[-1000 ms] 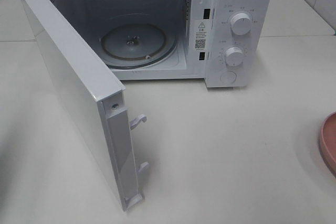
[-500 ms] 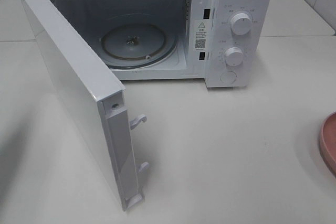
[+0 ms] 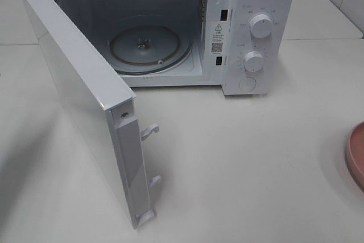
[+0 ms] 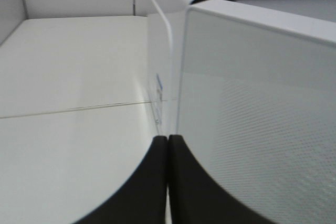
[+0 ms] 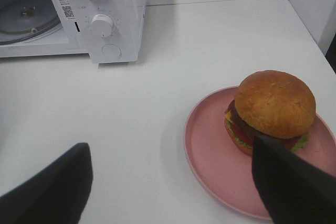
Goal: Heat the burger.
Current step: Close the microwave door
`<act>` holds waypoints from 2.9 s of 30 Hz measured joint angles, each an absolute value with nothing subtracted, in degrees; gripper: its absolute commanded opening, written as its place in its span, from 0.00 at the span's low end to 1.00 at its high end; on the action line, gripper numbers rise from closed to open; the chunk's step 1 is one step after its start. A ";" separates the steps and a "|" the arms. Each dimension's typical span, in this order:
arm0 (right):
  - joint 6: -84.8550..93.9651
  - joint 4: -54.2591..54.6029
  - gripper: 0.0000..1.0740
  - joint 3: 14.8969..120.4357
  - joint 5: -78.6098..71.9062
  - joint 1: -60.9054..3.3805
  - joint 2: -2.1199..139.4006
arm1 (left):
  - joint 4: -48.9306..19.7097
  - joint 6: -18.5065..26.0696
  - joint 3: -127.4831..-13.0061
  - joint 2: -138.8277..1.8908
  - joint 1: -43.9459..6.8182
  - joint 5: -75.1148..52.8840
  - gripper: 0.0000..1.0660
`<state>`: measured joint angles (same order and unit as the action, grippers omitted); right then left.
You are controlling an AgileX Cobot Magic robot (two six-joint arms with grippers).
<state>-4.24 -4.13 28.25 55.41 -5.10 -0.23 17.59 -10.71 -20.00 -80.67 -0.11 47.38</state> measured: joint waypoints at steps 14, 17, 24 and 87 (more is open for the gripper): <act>-4.24 -4.13 0.69 28.25 55.41 -5.10 -0.23 | 19.71 -10.94 -25.73 -89.15 -7.16 48.30 0.00; -4.24 -4.13 0.69 28.25 55.41 -5.10 -0.23 | 19.42 -11.06 -26.76 -89.67 -8.42 48.59 0.00; -4.24 -4.07 0.69 28.25 55.41 -5.10 -0.23 | 17.25 -11.12 -28.82 -92.07 -10.26 48.53 0.00; -4.24 -3.95 0.69 28.25 55.46 -5.10 -0.23 | 10.31 -11.06 -57.58 -107.26 -31.74 32.03 0.00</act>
